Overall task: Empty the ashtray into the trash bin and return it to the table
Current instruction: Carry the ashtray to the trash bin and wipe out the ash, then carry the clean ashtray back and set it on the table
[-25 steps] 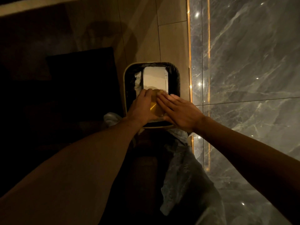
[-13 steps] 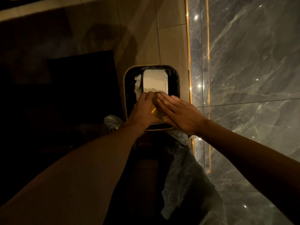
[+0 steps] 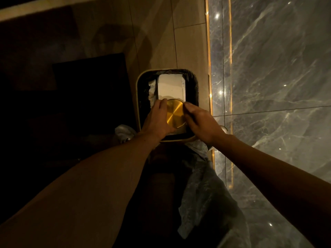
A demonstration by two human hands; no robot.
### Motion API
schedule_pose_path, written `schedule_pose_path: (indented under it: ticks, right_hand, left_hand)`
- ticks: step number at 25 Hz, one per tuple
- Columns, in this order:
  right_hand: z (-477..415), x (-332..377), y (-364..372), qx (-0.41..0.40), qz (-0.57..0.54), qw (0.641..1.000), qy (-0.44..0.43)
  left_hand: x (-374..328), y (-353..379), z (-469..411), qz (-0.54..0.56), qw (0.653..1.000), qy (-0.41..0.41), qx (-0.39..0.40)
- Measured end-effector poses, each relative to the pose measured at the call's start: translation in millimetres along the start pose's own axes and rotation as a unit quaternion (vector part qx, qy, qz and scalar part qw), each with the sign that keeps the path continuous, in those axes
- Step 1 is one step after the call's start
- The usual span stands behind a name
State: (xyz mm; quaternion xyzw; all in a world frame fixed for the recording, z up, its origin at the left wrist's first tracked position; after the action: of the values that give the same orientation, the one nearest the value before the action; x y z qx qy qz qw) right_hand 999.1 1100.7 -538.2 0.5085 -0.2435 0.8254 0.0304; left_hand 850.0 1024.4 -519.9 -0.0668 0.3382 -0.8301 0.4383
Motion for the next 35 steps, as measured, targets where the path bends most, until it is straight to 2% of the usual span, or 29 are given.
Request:
schedule_pose_path:
  ticks: [3,6,8,12,16,21,27,30,35]
  right_hand:
    - [2,1,-2,-0.026,-0.193,0.971,0.138]
    - [8,6,-7,-0.035,-0.293,0.939,0.177]
    - [15,9,-14,-0.054,-0.329,0.922,0.197]
    - [28,17,-31,-0.063,-0.354,0.91,0.205]
    - [51,26,-46,-0.061,-0.344,0.915,0.201]
    - [76,54,-59,-0.087,-0.335,0.918,0.196]
    - [87,88,-59,-0.132,-0.357,0.895,0.234]
    - [88,100,-64,-0.119,-0.352,0.893,0.255]
    - [95,125,-82,-0.122,-0.331,0.895,0.274]
  left_hand:
    - [3,3,6,0.018,1.0,-0.006,0.014]
    - [1,2,17,0.032,0.999,-0.027,0.034]
    - [-5,0,26,0.092,0.993,-0.06,0.049]
    - [-18,-8,45,0.222,0.962,-0.142,0.073]
    - [-30,-18,73,0.35,0.907,-0.204,0.117]
    - [-39,-23,106,0.481,0.834,-0.241,0.119]
    - [-47,-38,134,0.564,0.781,-0.248,0.102]
    - [-43,-47,141,0.565,0.787,-0.23,0.09]
    - [-42,-60,159,0.516,0.838,-0.158,0.074]
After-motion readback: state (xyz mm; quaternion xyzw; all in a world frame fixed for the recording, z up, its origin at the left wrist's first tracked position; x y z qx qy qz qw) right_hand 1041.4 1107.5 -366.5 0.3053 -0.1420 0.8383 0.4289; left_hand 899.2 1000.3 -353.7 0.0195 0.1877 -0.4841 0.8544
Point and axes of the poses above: each hand's wrist, its own z-axis away from the middle knuckle, its own y-axis out of the palm, x = y × z, the point moved 1 cm from there along -z, towards the middle knuckle, and after that the axes turned 8 degrees about -y, right-handed, at the moved point
